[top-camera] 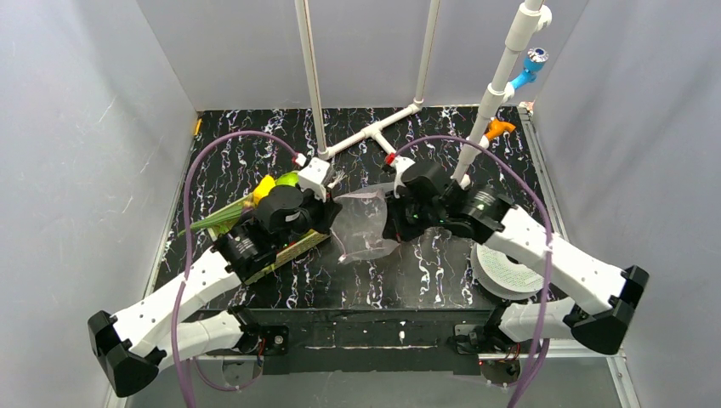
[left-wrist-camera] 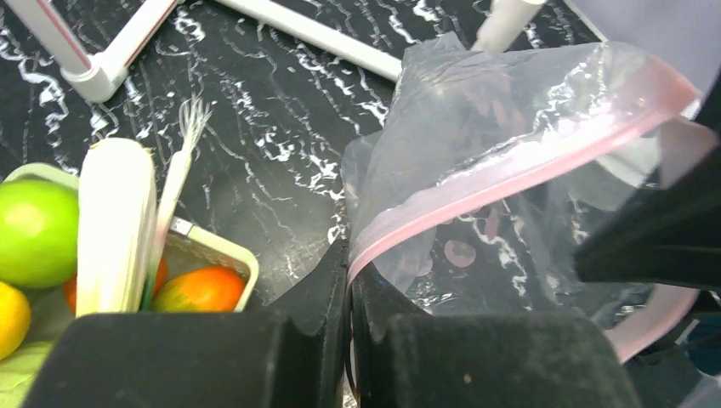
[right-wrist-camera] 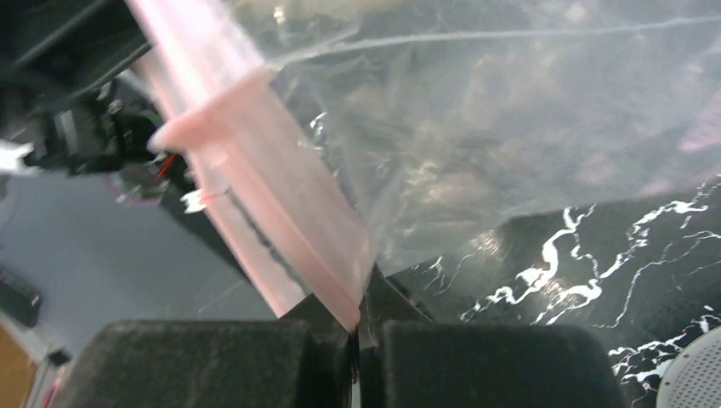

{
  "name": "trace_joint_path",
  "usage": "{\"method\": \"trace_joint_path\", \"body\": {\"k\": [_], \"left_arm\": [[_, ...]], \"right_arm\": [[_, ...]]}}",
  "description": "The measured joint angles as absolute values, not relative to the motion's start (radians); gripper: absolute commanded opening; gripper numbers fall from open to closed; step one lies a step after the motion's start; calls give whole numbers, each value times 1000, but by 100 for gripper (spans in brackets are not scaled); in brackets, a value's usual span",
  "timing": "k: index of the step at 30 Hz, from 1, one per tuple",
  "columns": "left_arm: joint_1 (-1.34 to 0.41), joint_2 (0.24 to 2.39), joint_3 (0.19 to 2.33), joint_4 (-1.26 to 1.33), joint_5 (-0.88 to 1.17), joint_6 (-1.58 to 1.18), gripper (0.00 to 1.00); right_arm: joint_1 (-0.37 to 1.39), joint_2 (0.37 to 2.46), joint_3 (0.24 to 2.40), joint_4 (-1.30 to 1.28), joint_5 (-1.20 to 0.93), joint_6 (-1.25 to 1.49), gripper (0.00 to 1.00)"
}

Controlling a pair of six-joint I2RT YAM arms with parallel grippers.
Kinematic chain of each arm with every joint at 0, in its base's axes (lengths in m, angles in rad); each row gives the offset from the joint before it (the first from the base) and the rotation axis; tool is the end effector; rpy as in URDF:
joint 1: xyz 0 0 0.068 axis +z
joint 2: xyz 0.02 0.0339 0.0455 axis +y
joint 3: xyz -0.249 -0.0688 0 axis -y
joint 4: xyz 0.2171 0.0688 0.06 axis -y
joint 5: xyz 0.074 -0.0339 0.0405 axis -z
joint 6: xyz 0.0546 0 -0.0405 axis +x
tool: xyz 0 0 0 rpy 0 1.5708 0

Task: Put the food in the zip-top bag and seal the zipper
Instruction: Open the zipper of the food storage bag at the center of the board.

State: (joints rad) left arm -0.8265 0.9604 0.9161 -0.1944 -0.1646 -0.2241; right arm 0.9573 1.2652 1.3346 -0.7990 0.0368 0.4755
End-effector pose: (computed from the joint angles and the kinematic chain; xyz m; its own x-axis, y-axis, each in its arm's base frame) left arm 0.1563 -0.1565 0.3376 -0.2935 -0.0050 -0.9560 0.5667 0.8044 -0.1782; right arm 0.1475 0.2060 0.3402 -0.7080 -0.2109 -0.6740 -0.5367 0.7809 0.3194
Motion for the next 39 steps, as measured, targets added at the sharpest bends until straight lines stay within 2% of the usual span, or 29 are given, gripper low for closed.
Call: {"method": "trace_joint_path", "body": {"k": [4, 9, 13, 16, 22, 30, 31, 32, 34, 36, 39], "left_arm": [[-827, 934, 904, -150, -65, -233, 0], [-829, 1047, 985, -124, 205, -441, 0], [-853, 1119, 989, -86, 301, -604, 0], [-867, 1099, 943, -120, 250, -670, 0], [-870, 1050, 894, -296, -33, -715, 0], [-868, 1065, 846, -392, -166, -743, 0], [-868, 1063, 846, -391, -171, -743, 5], [-868, 1058, 846, -391, -176, -742, 15], [-868, 1047, 847, -393, -184, -731, 46], [-868, 1030, 848, -413, -197, -708, 71], [-868, 1000, 855, -454, -229, -671, 95]], "right_arm": [[958, 1209, 1426, -913, -63, 458, 1], [951, 1203, 1639, -1071, -47, 420, 1], [924, 1192, 1595, -1072, -46, 395, 1], [904, 1232, 1487, -1012, -57, 395, 1], [897, 1441, 1382, -896, -38, 398, 1], [898, 1343, 1301, -796, -60, 405, 1], [898, 1323, 1290, -778, -64, 409, 1], [898, 1307, 1280, -764, -70, 413, 1], [898, 1291, 1262, -743, -79, 416, 1], [898, 1290, 1249, -728, -83, 420, 1], [898, 1291, 1238, -723, -86, 422, 1]]}}
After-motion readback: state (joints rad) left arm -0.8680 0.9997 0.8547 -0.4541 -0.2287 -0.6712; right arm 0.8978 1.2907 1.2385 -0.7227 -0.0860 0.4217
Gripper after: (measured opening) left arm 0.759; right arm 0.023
